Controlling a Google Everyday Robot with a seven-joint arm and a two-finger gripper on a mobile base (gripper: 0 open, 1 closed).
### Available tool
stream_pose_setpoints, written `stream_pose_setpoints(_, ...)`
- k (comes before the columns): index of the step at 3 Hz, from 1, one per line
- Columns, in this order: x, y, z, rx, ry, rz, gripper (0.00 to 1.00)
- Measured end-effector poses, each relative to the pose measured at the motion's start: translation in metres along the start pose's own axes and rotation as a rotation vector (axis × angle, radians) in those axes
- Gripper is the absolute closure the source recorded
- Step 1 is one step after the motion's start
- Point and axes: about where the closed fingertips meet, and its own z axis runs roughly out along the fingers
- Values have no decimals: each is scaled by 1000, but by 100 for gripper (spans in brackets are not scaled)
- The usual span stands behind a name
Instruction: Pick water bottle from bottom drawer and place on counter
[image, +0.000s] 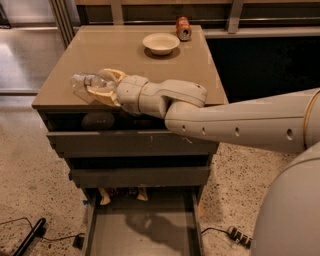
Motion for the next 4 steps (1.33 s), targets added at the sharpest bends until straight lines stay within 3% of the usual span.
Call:
stream_pose_setpoints(3, 0, 0, 0, 0, 0, 0, 29)
stream_pose_setpoints(4, 0, 0, 0, 0, -1, 0, 0)
